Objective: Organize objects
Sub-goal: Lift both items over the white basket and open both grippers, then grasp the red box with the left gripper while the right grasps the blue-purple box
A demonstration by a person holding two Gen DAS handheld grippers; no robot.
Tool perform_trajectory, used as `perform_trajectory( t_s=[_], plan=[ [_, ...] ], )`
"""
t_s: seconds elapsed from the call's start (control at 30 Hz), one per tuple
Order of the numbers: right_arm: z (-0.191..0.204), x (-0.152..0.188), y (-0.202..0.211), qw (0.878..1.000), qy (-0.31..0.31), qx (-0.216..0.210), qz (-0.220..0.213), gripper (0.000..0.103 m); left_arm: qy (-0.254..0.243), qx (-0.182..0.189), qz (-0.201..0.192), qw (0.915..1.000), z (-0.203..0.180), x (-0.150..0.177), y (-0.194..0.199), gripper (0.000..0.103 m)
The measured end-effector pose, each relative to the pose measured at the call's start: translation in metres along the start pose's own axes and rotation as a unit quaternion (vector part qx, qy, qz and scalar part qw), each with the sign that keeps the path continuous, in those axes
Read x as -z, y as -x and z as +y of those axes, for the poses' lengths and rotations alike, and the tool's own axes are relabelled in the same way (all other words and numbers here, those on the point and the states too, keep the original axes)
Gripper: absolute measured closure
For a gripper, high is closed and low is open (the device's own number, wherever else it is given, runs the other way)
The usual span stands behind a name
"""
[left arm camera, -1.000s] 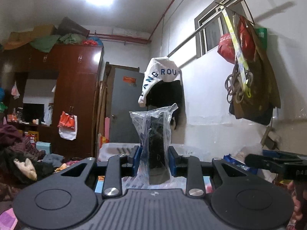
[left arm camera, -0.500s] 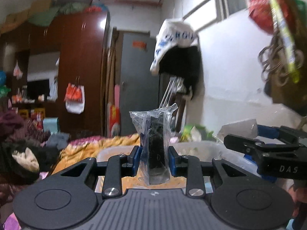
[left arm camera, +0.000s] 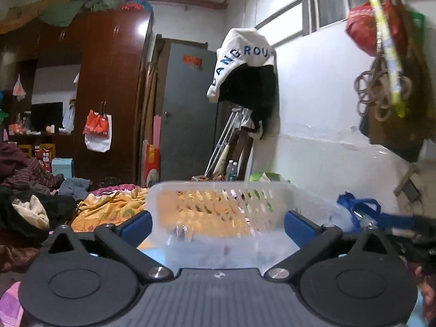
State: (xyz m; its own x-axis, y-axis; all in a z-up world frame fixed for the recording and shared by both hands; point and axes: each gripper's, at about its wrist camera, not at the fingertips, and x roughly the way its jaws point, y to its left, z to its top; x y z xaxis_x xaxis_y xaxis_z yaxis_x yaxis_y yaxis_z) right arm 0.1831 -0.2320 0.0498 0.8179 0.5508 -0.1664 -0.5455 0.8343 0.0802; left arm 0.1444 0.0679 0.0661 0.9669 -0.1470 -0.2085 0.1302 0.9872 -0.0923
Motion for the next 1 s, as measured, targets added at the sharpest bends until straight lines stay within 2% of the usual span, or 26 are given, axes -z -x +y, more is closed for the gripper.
perform_trajectory(
  t_s=[0.1,0.17,0.23,0.3,0.43,0.47,0.5,0.6,0.77,0.9,1.0],
  plan=[
    [-0.003,0.038,0.037,1.0,0.003,0.005,0.005,0.0,-0.033,-0.008,0.025,0.9991,0.001,0.027,0.027,0.0],
    [-0.007,0.061,0.058,1.0,-0.001,0.01,0.002,0.002,-0.044,-0.015,0.024,0.9986,0.003,0.048,0.046,0.0],
    [-0.007,0.074,0.065,1.0,0.001,-0.001,0.014,0.012,-0.039,-0.012,0.037,0.9985,0.008,0.067,0.061,0.002],
    [-0.003,0.072,0.057,0.999,0.027,0.016,0.031,0.021,-0.023,-0.009,0.038,0.999,0.015,0.082,0.073,0.002],
    [0.002,0.075,0.046,0.997,0.041,0.024,0.055,0.03,-0.032,-0.014,0.065,0.9973,0.023,0.096,0.07,0.004],
    [0.003,0.077,0.041,0.996,0.045,0.025,0.067,0.043,-0.032,-0.017,0.07,0.9969,0.024,0.098,0.068,0.006],
    [0.003,0.08,0.04,0.996,0.045,0.027,0.074,0.049,-0.029,-0.016,0.074,0.9967,0.025,0.1,0.066,0.007],
    [-0.001,0.087,0.034,0.995,0.04,0.026,0.09,0.053,-0.028,-0.006,0.081,0.9963,0.026,0.104,0.067,0.007],
    [-0.002,0.09,0.04,0.995,0.037,0.021,0.087,0.053,-0.047,-0.002,0.082,0.9955,0.011,0.109,0.066,0.007],
    [-0.001,0.09,0.042,0.996,0.034,0.018,0.085,0.053,-0.06,-0.031,0.102,0.9924,0.0,0.112,0.052,0.007],
    [-0.002,0.092,0.045,0.996,0.029,0.019,0.077,0.054,-0.051,-0.027,0.103,0.993,0.0,0.114,0.05,0.018]
  ],
)
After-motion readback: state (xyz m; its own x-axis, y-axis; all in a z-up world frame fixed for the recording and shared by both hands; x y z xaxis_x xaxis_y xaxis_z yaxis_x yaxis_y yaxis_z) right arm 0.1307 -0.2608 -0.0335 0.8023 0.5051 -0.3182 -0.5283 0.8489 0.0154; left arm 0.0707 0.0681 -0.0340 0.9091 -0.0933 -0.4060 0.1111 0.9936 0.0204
